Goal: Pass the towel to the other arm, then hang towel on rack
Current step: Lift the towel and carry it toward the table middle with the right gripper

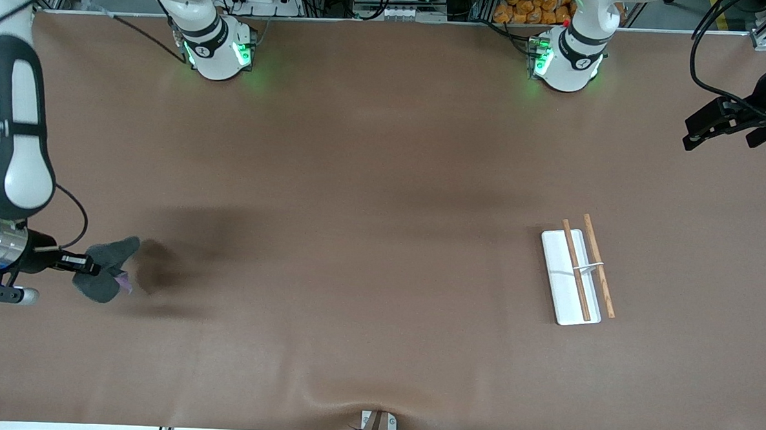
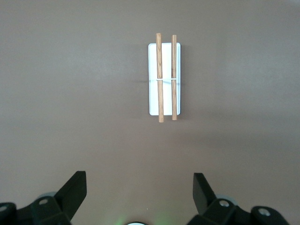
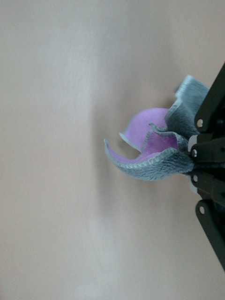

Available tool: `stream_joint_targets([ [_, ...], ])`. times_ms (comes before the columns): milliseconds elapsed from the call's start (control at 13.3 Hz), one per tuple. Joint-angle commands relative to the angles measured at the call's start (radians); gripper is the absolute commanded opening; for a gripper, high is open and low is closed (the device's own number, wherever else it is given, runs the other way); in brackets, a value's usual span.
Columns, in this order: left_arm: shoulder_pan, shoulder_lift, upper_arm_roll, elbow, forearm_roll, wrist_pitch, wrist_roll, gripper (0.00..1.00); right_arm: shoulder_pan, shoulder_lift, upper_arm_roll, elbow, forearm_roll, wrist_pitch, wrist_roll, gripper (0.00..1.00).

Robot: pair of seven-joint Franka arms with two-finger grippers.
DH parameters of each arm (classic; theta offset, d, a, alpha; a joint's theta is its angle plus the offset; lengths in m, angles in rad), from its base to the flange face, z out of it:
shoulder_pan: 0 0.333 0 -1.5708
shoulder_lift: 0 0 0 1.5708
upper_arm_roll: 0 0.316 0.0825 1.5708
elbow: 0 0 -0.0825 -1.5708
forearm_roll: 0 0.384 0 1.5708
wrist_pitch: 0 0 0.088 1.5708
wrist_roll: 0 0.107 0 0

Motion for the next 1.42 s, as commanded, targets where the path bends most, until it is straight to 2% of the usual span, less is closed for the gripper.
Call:
stream_joint_targets([
  [0,0.007,-0.020,0.005,-0.010,-0.016,0.005,0.029,1.00,0.060,-0.055,0.001,-0.011,0.123,-0.012,0.017,0.00],
  [375,0.008,-0.018,0.005,-0.010,-0.016,0.005,0.029,1.00,0.224,-0.058,0.000,0.015,0.377,0.016,0.114,0.00],
  [449,0.008,-0.018,0.005,-0.010,-0.016,0.005,0.029,1.00,0.276,-0.054,-0.003,0.041,0.389,0.037,0.154,0.00],
  [899,0.007,-0.010,0.005,-0.012,-0.017,0.010,0.024,1.00,0.551,-0.051,-0.005,0.048,0.376,0.227,0.470,0.00],
  [1348,0.005,-0.009,0.004,-0.029,-0.022,0.008,0.009,1.00,0.746,-0.002,-0.006,0.058,0.284,0.315,0.487,0.00],
])
